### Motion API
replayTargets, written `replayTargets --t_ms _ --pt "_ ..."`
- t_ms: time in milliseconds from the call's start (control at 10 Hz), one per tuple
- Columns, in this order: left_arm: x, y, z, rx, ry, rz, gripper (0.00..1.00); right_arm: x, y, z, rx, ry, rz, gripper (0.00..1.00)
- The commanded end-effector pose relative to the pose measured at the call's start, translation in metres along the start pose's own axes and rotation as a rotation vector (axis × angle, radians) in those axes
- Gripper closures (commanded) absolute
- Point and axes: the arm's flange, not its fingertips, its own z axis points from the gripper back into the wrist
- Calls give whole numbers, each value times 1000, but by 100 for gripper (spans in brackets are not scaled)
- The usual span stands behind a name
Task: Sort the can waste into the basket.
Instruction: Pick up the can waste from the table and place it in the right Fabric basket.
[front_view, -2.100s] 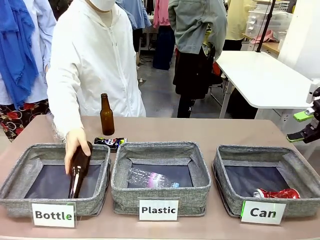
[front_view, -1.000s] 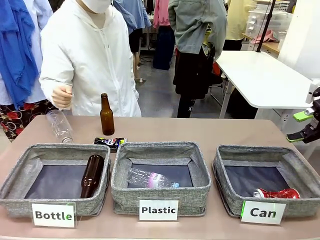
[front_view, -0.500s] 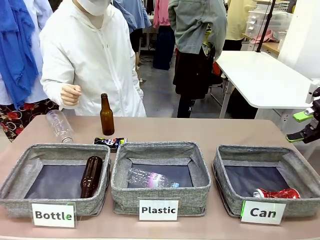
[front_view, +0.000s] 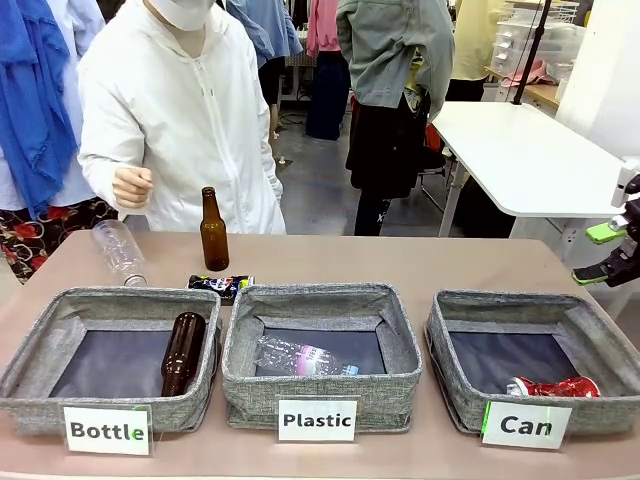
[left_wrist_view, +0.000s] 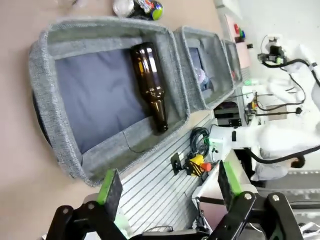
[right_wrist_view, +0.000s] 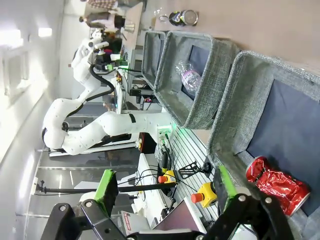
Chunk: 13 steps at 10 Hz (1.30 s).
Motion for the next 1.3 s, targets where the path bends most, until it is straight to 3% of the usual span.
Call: replayTargets --t_ms 0,200,400,500,600,700,900,1000,1200 --pt "-17 -21 4 149 -46 -58 0 -2 -1 -1 -12 -8 20 0" --pt "17 -50 -7 302 -31 -273 0 -2 -1 -1 -12 -8 20 0" --pt "53 -85 -49 417 128 -516 0 -2 -1 -1 -12 -8 20 0" --pt "71 -95 -62 408 224 -564 0 -2 -1 -1 -12 -8 20 0" --pt "82 -89 -32 398 164 -499 0 -2 -1 -1 -12 -8 20 0" --pt "72 -73 16 299 118 -457 0 -2 -1 -1 -12 -8 20 0" --pt "27 -27 111 313 -55 -298 0 -2 -1 -1 -12 -8 20 0" --pt "-12 -4 151 306 -212 -195 0 -2 -1 -1 -12 -8 20 0" --pt "-66 25 172 254 -389 -97 0 -2 -1 -1 -12 -8 20 0"
